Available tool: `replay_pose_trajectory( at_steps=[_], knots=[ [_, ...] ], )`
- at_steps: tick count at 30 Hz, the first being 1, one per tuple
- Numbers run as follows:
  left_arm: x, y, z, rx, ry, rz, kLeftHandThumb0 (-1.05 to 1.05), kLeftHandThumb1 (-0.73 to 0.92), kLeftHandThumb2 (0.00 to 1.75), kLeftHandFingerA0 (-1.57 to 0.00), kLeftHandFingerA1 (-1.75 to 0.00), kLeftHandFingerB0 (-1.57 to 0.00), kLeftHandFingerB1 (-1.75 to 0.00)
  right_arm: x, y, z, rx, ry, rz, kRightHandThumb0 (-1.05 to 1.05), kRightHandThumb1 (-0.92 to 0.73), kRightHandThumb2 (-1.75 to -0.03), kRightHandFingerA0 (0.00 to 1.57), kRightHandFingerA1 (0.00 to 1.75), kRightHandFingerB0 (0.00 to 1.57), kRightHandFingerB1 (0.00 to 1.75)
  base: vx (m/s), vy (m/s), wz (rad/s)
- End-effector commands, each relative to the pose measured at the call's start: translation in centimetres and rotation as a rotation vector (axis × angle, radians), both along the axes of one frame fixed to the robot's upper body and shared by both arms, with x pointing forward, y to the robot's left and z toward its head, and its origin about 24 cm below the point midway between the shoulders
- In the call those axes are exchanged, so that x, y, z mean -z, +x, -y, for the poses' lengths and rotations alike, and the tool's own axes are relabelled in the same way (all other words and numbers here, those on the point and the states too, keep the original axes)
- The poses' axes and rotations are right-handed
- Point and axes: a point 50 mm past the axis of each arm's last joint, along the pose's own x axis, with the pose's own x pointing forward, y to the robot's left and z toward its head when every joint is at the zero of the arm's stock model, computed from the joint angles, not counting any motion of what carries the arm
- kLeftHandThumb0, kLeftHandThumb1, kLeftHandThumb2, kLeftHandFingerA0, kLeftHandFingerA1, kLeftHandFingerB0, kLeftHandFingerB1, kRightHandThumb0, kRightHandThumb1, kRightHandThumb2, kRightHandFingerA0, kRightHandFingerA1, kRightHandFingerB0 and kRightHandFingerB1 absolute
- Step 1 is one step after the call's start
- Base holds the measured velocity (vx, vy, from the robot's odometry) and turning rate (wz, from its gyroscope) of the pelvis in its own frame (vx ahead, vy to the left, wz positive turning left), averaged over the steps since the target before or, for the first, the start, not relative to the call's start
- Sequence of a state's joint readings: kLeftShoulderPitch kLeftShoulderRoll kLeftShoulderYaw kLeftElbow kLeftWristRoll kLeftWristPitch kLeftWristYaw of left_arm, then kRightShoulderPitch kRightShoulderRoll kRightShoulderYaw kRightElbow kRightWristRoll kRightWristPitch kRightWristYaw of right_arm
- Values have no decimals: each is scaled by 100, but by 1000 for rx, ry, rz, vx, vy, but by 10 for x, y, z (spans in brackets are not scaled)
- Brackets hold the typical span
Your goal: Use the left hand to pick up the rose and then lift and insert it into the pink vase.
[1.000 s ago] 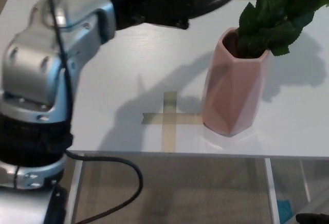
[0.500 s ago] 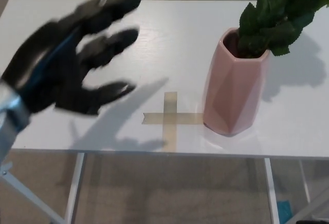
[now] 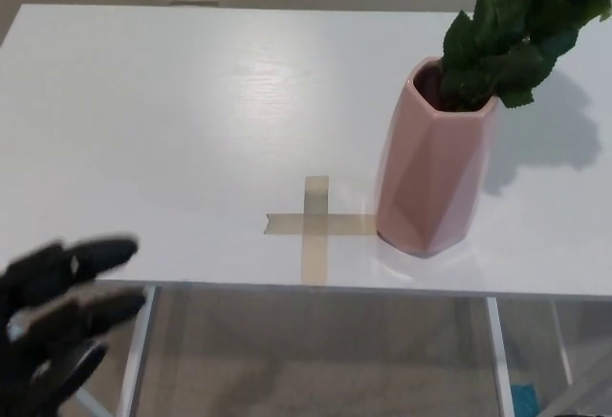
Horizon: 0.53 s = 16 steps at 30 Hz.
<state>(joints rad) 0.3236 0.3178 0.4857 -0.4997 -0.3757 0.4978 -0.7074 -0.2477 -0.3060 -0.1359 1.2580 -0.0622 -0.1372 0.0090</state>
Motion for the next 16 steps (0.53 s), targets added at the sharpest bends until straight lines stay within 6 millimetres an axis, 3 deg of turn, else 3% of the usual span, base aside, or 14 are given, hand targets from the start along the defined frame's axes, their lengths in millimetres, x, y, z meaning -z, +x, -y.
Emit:
replay_pose_trajectory(
  at_steps=[1,2,3,4,6,8,9,12,16],
  knots=[
    [40,-65,-28,8,71,3,-68,52,90,-50,-54,-40,-47,10,-23,7,40,-18,-73,-24,-56,-55,71,50,63,46,0,0,0],
    [44,-67,-31,6,89,-9,-68,52,90,-50,-54,-40,-47,10,-24,7,40,-17,-74,-24,-56,-55,71,50,63,46,0,0,0],
    [54,-70,-37,-10,139,-63,-66,58,59,-52,-40,-47,-36,10,-25,8,35,-23,-80,-23,-56,-55,71,49,64,46,0,0,0],
    [63,-71,-41,-30,179,-111,-63,48,87,-45,-53,-34,-46,11,-26,8,34,-26,-84,-24,-56,-55,71,49,64,46,0,0,0],
    [74,-68,-46,-68,254,-173,-73,53,86,-41,-49,-30,-43,12,-27,6,35,-23,-86,-24,-56,-55,72,49,64,46,0,0,0],
    [87,-62,-48,-148,366,-259,-63,45,83,-36,-49,-28,-44,13,-28,5,32,-25,-92,-25,-57,-55,72,49,64,46,0,0,0],
    [93,-60,-48,-182,408,-295,-61,52,57,-39,-35,-36,-32,13,-29,5,32,-25,-95,-26,-57,-55,72,50,64,46,0,0,0],
    [124,-39,-50,-299,484,-447,-56,50,55,-34,-34,-30,-31,13,-29,5,40,-21,-95,-25,-56,-55,72,50,64,46,0,0,0],
    [145,-23,-53,-359,465,-515,-50,49,55,-32,-34,-27,-30,14,-30,5,48,-19,-91,-26,-57,-55,72,50,64,46,0,0,0]
  ],
)
